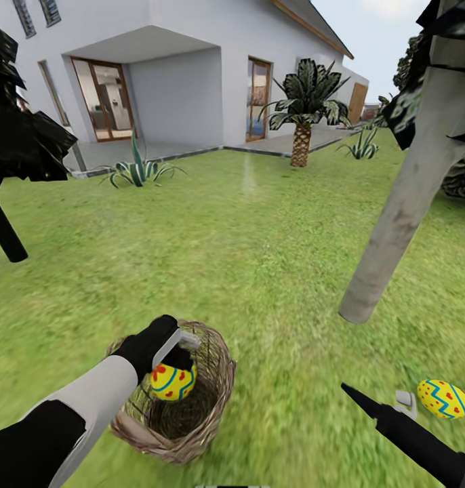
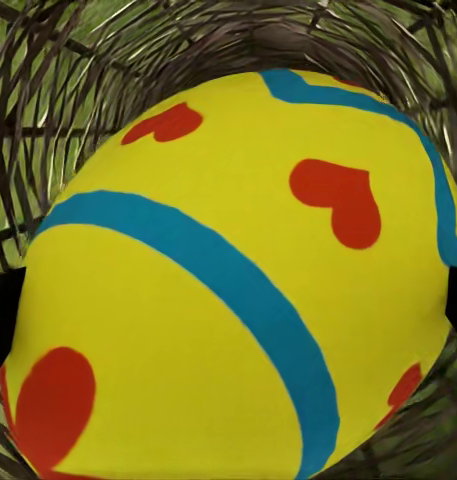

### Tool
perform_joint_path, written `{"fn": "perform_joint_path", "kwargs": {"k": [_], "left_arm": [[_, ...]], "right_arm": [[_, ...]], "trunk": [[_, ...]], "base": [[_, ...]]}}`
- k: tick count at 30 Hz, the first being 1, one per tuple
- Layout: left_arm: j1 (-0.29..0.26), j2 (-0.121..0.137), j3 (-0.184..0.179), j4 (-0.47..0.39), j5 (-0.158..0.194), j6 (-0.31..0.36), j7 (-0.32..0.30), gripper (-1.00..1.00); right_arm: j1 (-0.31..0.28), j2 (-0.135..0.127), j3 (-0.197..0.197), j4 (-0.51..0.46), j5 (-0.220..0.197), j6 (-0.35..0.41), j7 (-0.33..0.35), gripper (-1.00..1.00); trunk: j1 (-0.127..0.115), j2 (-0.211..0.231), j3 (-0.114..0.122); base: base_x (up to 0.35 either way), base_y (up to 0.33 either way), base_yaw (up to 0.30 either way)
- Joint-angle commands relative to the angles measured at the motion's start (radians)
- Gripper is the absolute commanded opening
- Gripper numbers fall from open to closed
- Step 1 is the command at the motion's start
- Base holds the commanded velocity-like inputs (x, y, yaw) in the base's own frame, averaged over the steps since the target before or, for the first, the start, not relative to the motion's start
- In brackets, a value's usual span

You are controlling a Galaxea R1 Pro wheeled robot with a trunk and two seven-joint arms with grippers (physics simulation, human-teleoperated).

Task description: Take the three Easter eggs out of the wicker basket on the lawn in the garden, then place them on the lawn next to a single tree (choose any tree) so that all three eggs are next to the same tree and none are left in the basket.

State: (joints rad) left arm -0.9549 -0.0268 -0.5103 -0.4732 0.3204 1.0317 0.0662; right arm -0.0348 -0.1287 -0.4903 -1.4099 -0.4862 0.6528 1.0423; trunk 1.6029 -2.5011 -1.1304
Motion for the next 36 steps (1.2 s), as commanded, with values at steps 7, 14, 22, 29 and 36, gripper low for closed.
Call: {"fn": "perform_joint_path", "kwargs": {"k": [7, 14, 22, 29, 36], "left_arm": [[-0.001, 0.001, -0.004, -0.002, 0.009, 0.01, 0.0, -1.0], [-0.001, 0.001, -0.005, -0.004, 0.007, 0.014, 0.001, -1.0], [-0.001, 0.001, -0.007, -0.004, 0.006, 0.013, 0.003, -1.0], [-0.001, 0.001, -0.008, -0.004, 0.005, 0.012, 0.007, -1.0], [-0.001, 0.001, -0.009, -0.004, 0.005, 0.01, 0.009, -1.0]], "right_arm": [[0.0, 0.0, -0.001, 0.0, -0.005, 0.007, 0.001, 1.0], [0.0, 0.001, 0.001, 0.0, -0.005, 0.007, 0.001, 1.0], [0.0, 0.001, 0.001, 0.0, -0.005, 0.007, 0.001, 1.0], [0.0, 0.003, 0.0, 0.0, -0.005, 0.007, 0.001, 1.0], [0.0, 0.003, 0.0, 0.0, -0.005, 0.007, 0.001, 1.0]], "trunk": [[-0.006, 0.008, 0.026], [-0.033, 0.057, 0.048], [-0.064, 0.113, 0.073], [-0.091, 0.162, 0.095], [-0.118, 0.211, 0.117]], "base": [[0.0, 0.0, 0.0], [0.0, 0.0, 0.0], [-0.041, 0.0, 0.0], [-0.092, 0.0, 0.0], [-0.125, 0.0, 0.0]]}}
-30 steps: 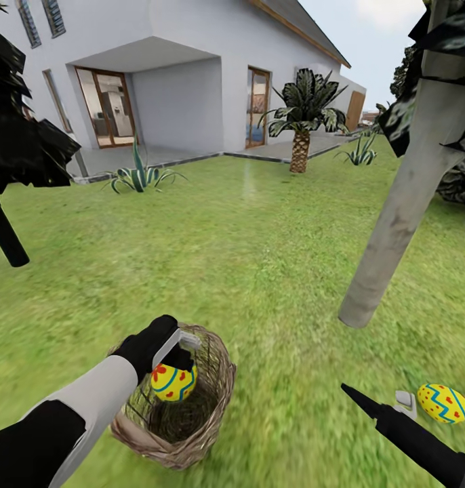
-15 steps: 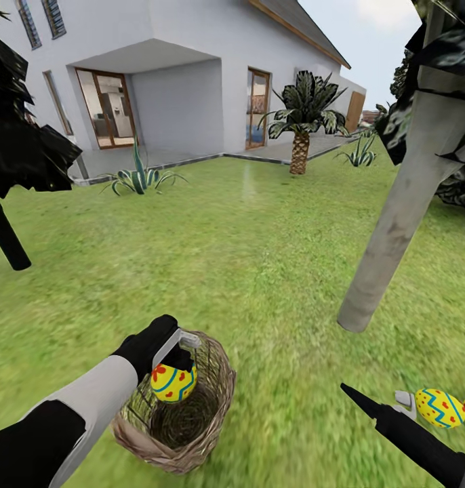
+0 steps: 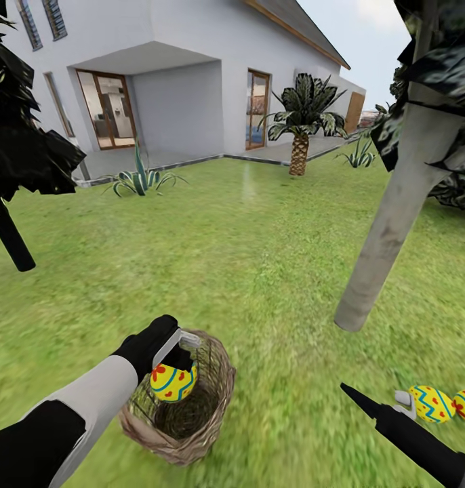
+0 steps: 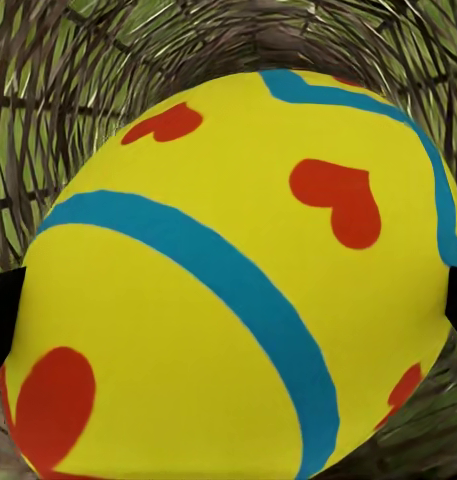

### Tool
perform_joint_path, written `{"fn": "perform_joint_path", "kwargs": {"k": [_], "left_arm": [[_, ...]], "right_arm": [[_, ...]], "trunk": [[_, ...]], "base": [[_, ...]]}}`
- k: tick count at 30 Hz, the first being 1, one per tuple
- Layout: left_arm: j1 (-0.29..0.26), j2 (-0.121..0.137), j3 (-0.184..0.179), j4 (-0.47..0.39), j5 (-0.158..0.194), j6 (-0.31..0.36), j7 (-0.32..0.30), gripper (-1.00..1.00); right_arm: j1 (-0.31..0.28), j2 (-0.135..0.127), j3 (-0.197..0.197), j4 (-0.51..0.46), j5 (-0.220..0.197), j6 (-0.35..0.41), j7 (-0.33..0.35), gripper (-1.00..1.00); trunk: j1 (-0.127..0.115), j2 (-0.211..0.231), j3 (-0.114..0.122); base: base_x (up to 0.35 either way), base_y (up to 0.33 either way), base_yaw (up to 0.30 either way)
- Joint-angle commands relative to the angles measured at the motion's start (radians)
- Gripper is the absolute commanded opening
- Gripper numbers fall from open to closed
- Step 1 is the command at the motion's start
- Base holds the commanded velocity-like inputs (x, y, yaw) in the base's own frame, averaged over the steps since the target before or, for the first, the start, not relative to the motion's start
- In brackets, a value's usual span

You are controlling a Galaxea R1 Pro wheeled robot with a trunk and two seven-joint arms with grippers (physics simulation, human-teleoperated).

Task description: Take the three Easter eggs out of the wicker basket on the lawn in the garden, then place them on the lawn next to a single tree (choose any tree) so that all three eggs are next to the same tree and none are left in the basket.

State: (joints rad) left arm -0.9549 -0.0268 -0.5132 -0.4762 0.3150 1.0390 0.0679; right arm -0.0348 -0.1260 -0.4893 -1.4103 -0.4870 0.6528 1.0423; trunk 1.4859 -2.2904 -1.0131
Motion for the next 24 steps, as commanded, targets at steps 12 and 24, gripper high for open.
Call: {"fn": "perform_joint_path", "kwargs": {"k": [12, 24], "left_arm": [[-0.001, 0.001, -0.007, -0.001, 0.01, 0.002, 0.008, -1.0], [-0.001, 0.001, -0.008, -0.001, 0.01, 0.002, 0.009, -1.0]], "right_arm": [[0.0, -0.001, -0.002, 0.001, -0.004, 0.007, 0.001, 1.0], [0.0, 0.0, -0.01, -0.001, -0.005, 0.005, 0.002, 1.0]], "trunk": [[-0.047, 0.084, 0.037], [-0.081, 0.147, 0.065]], "base": [[-0.037, 0.0, 0.0], [-0.029, 0.0, 0.0]]}}
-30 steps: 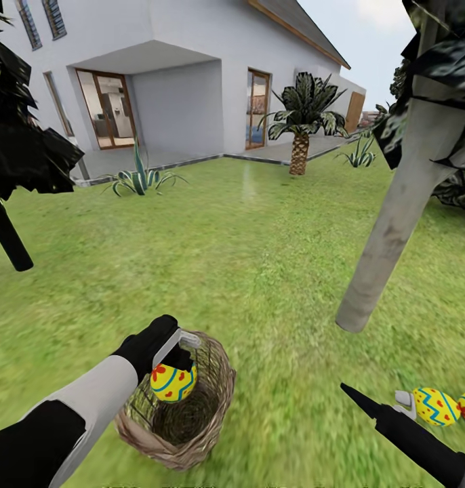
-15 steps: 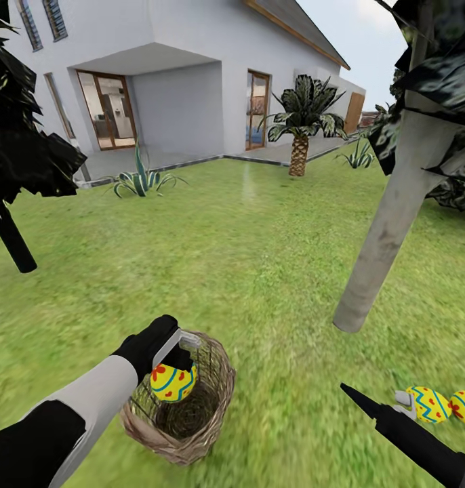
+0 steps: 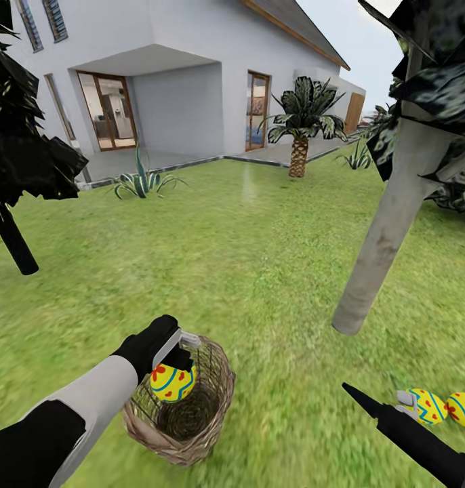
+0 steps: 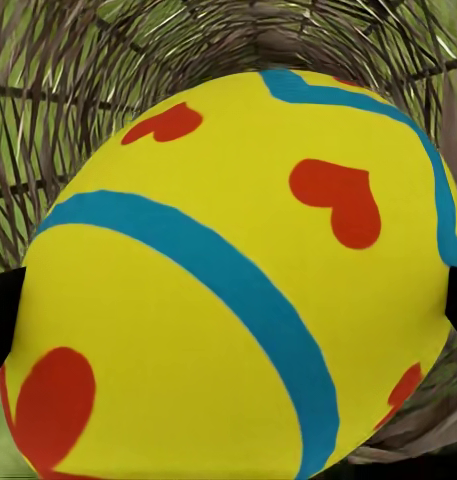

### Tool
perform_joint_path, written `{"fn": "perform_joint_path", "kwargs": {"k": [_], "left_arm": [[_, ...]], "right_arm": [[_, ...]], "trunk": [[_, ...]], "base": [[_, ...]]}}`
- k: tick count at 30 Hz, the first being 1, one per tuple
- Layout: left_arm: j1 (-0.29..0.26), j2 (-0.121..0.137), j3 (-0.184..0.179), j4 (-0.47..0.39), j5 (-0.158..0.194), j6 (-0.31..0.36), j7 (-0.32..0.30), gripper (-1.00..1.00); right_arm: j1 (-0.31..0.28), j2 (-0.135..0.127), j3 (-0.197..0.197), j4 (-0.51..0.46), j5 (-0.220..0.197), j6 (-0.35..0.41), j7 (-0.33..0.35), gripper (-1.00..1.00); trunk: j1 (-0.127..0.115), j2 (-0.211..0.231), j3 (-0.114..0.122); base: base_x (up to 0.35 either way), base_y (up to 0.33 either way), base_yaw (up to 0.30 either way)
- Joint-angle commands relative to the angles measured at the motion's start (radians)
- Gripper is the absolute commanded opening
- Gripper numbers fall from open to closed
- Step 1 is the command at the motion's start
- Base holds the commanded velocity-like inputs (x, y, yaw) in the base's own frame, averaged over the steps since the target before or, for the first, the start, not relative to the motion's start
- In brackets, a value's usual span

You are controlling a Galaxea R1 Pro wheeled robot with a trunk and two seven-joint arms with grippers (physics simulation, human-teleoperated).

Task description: Take the three Easter eggs out of the wicker basket on the lawn in the garden, then place them on the lawn next to a single tree (choose any tree) so that all three eggs are next to the same tree and none are left in the basket.

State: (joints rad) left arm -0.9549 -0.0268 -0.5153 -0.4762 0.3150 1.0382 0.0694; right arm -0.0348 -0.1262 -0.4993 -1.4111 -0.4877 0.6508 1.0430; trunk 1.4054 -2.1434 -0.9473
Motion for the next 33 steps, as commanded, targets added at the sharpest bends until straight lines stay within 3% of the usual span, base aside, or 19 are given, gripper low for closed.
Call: {"fn": "perform_joint_path", "kwargs": {"k": [1, 33], "left_arm": [[-0.001, 0.001, -0.006, -0.001, 0.01, 0.002, 0.007, -1.0], [-0.001, 0.001, -0.006, -0.001, 0.01, -0.004, 0.007, -1.0]], "right_arm": [[0.0, 0.0, -0.001, 0.0, -0.005, 0.007, 0.001, 1.0], [0.0, -0.001, 0.001, 0.001, -0.003, 0.009, 0.0, 1.0]], "trunk": [[-0.004, 0.007, 0.002], [-0.127, 0.231, 0.103]], "base": [[-0.211, 0.0, 0.0], [-0.018, 0.0, 0.0]]}}
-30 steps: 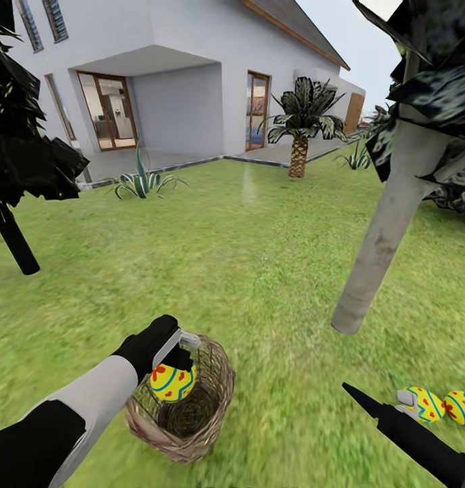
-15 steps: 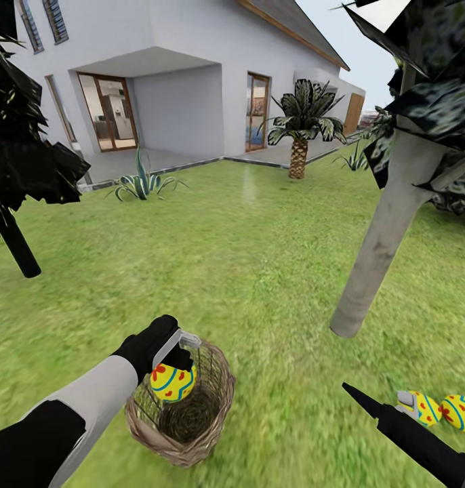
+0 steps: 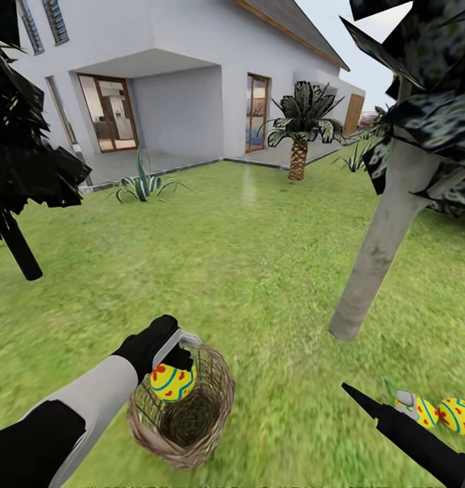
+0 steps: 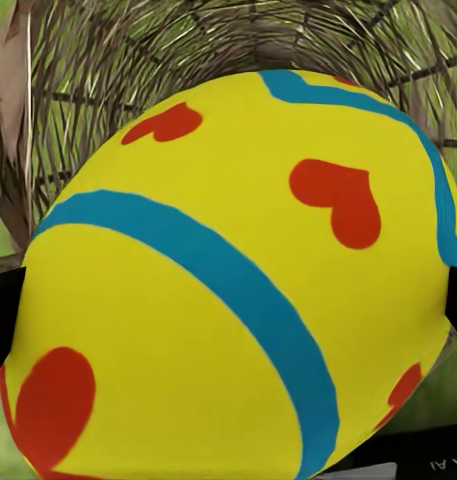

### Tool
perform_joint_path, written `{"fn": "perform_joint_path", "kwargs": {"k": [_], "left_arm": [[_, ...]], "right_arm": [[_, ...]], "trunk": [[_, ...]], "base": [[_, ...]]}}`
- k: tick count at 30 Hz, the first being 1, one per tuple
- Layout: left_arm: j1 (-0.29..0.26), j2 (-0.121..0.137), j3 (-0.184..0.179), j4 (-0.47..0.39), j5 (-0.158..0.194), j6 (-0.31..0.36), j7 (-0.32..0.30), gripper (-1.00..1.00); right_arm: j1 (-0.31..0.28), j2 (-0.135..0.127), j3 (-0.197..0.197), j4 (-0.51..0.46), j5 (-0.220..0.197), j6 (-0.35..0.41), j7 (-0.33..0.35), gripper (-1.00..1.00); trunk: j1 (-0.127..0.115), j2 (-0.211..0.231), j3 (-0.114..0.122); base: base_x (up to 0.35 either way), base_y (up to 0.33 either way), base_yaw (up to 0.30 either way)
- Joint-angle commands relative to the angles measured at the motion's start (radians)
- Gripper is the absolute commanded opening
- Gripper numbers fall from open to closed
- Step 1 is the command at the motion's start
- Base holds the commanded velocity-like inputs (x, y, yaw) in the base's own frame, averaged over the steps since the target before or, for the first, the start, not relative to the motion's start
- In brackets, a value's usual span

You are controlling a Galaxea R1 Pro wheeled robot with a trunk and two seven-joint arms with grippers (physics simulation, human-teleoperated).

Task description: Take the three Easter eggs out of the wicker basket on the lawn in the garden, then place them on the lawn next to a single tree (choose any tree) so that all three eggs are next to the same tree and none are left in the basket.

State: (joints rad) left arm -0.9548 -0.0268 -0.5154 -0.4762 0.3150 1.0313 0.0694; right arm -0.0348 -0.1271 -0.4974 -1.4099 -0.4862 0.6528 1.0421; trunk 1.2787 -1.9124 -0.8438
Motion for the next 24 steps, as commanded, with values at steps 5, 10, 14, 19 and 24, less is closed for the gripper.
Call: {"fn": "perform_joint_path", "kwargs": {"k": [5, 10, 14, 19, 24], "left_arm": [[-0.001, 0.001, -0.006, -0.001, 0.01, 0.003, 0.007, -1.0], [-0.001, 0.001, -0.006, -0.001, 0.01, 0.003, 0.007, -1.0], [-0.001, 0.001, -0.006, -0.001, 0.01, 0.003, 0.007, -1.0], [-0.001, 0.001, -0.006, -0.001, 0.01, 0.002, 0.009, -1.0], [-0.001, 0.001, -0.006, -0.001, 0.01, -0.002, 0.009, -1.0]], "right_arm": [[-0.001, 0.0, -0.001, 0.0, -0.005, 0.007, 0.001, 1.0], [-0.001, 0.001, 0.0, 0.0, -0.005, 0.007, 0.001, 1.0], [-0.001, 0.001, 0.001, 0.0, -0.005, 0.007, 0.001, 1.0], [-0.001, 0.004, 0.003, 0.0, -0.005, 0.003, 0.001, 1.0], [-0.001, 0.006, 0.003, 0.0, -0.005, -0.002, 0.0, 1.0]], "trunk": [[-0.02, 0.035, 0.015], [-0.039, 0.07, 0.031], [-0.054, 0.098, 0.043], [-0.073, 0.133, 0.059], [-0.092, 0.168, 0.074]], "base": [[-0.026, 0.0, 0.0], [-0.002, 0.0, 0.0], [0.0, 0.0, 0.0], [0.0, 0.0, 0.0], [0.0, 0.0, 0.0]]}}
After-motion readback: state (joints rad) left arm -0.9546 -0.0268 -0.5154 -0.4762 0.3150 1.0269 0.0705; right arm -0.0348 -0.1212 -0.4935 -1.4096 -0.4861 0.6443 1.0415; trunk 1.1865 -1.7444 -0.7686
